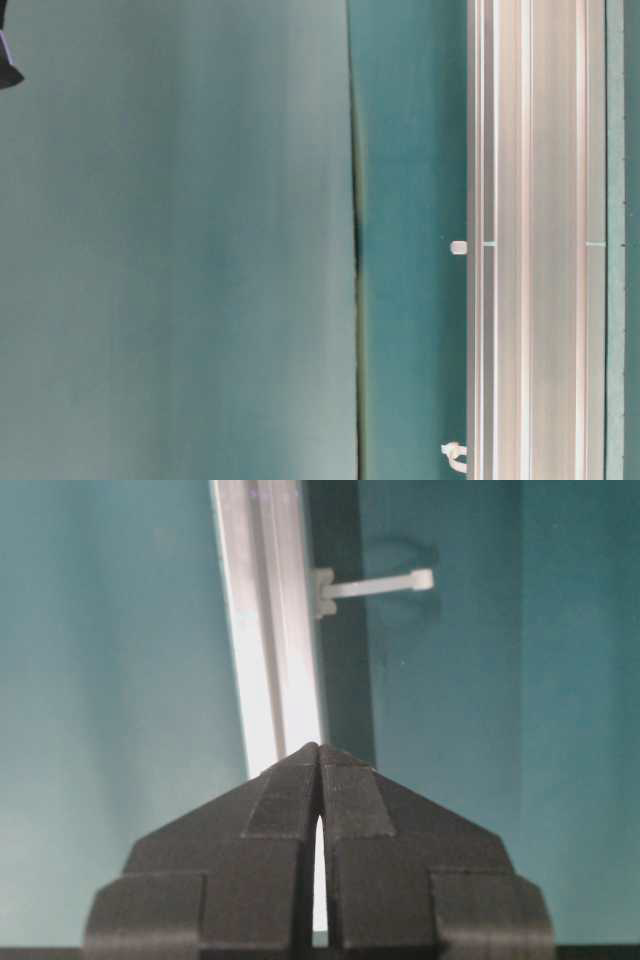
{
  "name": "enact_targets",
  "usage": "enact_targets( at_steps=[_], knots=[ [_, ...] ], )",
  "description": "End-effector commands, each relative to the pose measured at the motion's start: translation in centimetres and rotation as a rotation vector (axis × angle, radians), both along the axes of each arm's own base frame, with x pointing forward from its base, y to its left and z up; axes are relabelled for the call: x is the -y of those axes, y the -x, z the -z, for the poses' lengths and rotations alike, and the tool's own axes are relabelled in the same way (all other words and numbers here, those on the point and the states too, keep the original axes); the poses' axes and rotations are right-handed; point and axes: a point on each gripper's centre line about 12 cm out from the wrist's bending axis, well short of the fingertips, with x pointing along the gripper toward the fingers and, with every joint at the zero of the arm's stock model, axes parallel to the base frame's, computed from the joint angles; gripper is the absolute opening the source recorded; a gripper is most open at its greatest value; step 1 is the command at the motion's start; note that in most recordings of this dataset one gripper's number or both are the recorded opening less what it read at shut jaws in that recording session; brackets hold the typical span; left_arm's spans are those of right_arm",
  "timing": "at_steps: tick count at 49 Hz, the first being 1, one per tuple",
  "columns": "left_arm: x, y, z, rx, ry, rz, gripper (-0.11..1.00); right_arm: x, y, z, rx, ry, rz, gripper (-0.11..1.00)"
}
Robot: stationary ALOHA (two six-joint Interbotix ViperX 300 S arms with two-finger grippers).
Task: Lift the large metal rail with both hands.
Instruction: 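Move both grippers down over the two ends of the silver rail, then close both grippers around the rail near each end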
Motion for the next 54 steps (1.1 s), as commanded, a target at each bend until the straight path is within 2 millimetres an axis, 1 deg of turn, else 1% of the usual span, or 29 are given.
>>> enact_targets(
  at_steps=[1,5,7,10,12,15,18,20,21,23,26,33,46,54],
  knots=[
    [0.1,-0.1,-0.4,0.014,-0.009,0.015,0.08,0.1,-0.3,0.3,-0.005,0.004,-0.009,0.01],
    [0.0,-0.1,-0.1,0.006,-0.008,0.011,0.22,0.0,-0.3,0.6,-0.015,0.002,-0.013,0.05],
    [0.0,-0.1,0.0,0.002,-0.007,0.009,0.32,0.0,-0.4,0.8,-0.016,-0.001,-0.013,0.09],
    [0.0,-0.1,0.2,-0.006,-0.004,0.003,0.49,-0.1,-0.5,1.1,-0.022,-0.005,-0.013,0.19],
    [0.0,-0.1,0.4,-0.012,-0.003,0.002,0.62,-0.1,-0.5,1.3,-0.024,-0.007,-0.01,0.29],
    [0.0,-0.2,0.9,-0.027,-0.002,-0.001,0.81,-0.1,-0.6,1.9,-0.025,-0.008,-0.005,0.46],
    [0.0,-0.2,1.5,-0.047,0.001,-0.006,0.93,-0.2,-0.7,2.5,-0.024,-0.006,-0.004,0.64],
    [0.1,-0.3,1.9,-0.057,0.002,-0.007,0.98,-0.2,-0.7,2.9,-0.02,0.0,-0.01,0.76],
    [0.1,-0.4,2.2,-0.066,0.003,-0.009,0.98,-0.3,-0.7,3.2,-0.02,0.003,-0.013,0.82],
    [0.1,-0.6,2.5,-0.069,0.003,-0.008,0.98,-0.5,-0.8,3.6,-0.013,0.012,-0.025,0.9],
    [0.1,-0.8,3.0,-0.066,0.003,-0.008,0.97,-0.6,-1.0,4.4,-0.004,0.018,-0.033,0.96],
    [0.1,-1.6,3.9,-0.05,0.003,-0.005,0.97,-0.8,-1.1,6.0,-0.014,0.017,-0.037,0.96],
    [0.2,-2.2,6.5,-0.084,-0.004,0.013,0.97,-0.8,-1.8,7.5,-0.004,0.018,-0.036,0.97],
    [0.2,-2.5,7.0,-0.061,-0.002,0.011,0.97,-1.0,-1.9,8.4,-0.014,0.017,-0.042,0.97]
  ],
)
